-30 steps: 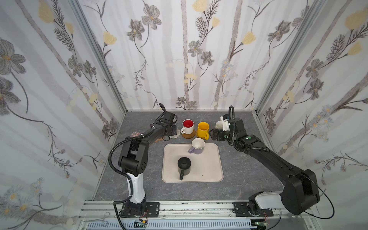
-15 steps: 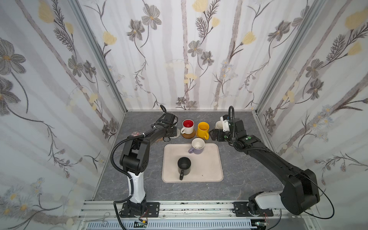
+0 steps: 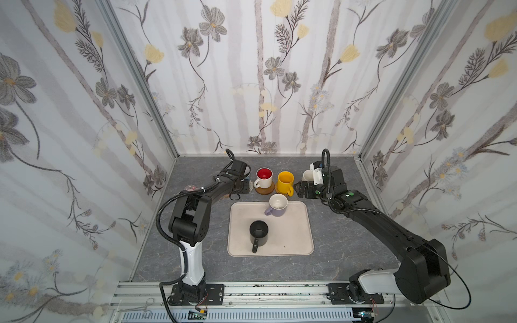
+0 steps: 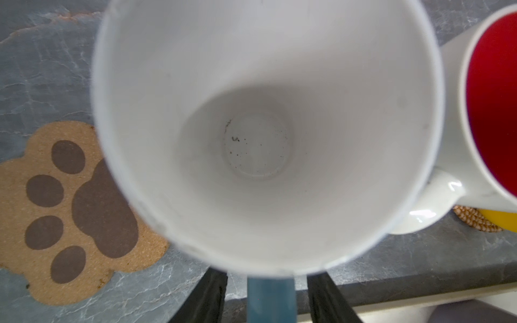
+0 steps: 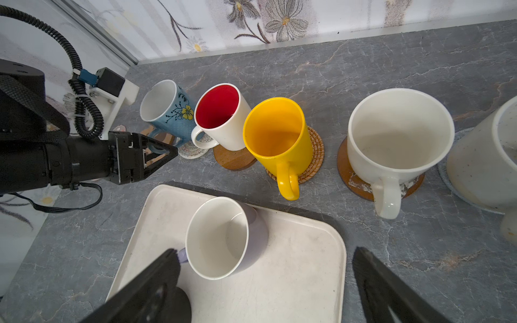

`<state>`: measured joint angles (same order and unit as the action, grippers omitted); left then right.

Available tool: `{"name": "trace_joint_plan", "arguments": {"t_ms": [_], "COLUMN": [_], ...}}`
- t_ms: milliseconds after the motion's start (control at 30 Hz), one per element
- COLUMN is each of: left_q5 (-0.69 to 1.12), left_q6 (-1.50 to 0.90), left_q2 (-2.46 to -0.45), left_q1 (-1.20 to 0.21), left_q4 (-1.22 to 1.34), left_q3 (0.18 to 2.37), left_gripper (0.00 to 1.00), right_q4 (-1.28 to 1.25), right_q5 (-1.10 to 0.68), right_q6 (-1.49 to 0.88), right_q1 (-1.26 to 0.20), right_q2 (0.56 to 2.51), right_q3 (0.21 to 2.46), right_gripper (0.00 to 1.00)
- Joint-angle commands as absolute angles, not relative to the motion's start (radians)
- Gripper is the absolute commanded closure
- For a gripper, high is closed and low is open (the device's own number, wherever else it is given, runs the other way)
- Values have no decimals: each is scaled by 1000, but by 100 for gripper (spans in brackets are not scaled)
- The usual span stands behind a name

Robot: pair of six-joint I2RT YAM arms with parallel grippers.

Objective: Place cups on coasters
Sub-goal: Place the cup on the coaster, then pick up the cup from the tray.

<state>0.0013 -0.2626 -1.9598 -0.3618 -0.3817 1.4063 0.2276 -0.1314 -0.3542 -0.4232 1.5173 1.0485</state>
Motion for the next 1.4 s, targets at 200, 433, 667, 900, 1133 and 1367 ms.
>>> {"name": "trace_joint_plan", "arguments": {"t_ms": [200,433,667,900,1133,1367], "left_q5": [-6,17,119,140,84,70], "left_q6": [-261,-264,-257,-248,-320,-402], "left_q2": [-1864,-1720,-1570,-1433,-1275,-1154], "left_q1": [-362,-362,-382,-461,-538,-649], "left_q4": [-372,-380,-388,-406,-442,-524], "left_q3": [1424,1361,1254,1137,1008,932], "left_gripper": [31,27,26,29,42,50], "right_q4": [219,261,271,277,297,282], "right_q5": [-141,-123,-91,-73,-48,-13], "right_q6": [-347,-347,-355,-402,-437,-479], "right_q1": [-424,-431,-477,-524,-556,-569], "right_q2": [1478,1439,1368,1288,1218,1176], "right_q3": [1049,1041,994,917,850,784], "right_gripper": [3,2,0,0,0,0]}}
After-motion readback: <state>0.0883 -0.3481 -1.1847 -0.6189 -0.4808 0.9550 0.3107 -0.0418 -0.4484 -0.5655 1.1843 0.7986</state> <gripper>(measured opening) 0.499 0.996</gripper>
